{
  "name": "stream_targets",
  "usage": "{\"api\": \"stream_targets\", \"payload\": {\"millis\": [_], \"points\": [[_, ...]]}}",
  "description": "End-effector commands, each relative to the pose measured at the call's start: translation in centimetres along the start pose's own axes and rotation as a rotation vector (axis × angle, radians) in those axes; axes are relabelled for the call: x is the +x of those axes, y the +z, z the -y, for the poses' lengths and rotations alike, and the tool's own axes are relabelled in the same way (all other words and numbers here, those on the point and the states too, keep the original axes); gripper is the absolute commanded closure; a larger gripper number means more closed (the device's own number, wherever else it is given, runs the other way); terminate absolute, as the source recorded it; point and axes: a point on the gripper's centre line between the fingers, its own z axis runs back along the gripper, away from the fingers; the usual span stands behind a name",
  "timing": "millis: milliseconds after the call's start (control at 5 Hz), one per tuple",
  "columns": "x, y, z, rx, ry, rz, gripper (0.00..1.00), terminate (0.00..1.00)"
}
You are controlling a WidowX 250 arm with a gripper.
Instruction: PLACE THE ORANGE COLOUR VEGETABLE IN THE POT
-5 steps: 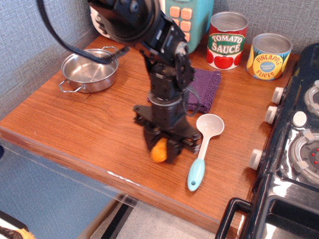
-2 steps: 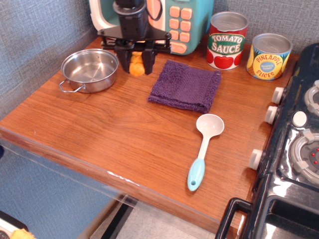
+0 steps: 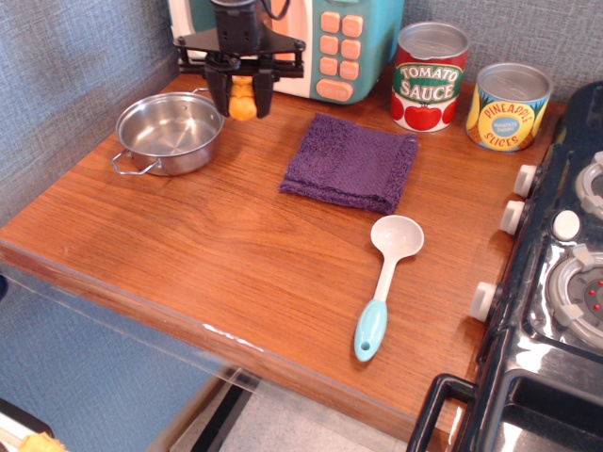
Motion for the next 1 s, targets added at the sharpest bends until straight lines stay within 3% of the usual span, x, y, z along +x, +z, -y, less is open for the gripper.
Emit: {"api": "stream_targets", "payload": {"millis": [0, 400, 800], "points": [[0.3, 2.3, -3.7, 0.006, 0.076, 0.051, 1.0, 0.0], [0.6, 0.9, -6.0, 0.019, 0.156, 0.009, 1.0, 0.0], [0.3, 0.9, -7.1, 0.028, 0.183, 0.006, 1.0, 0.0]]}}
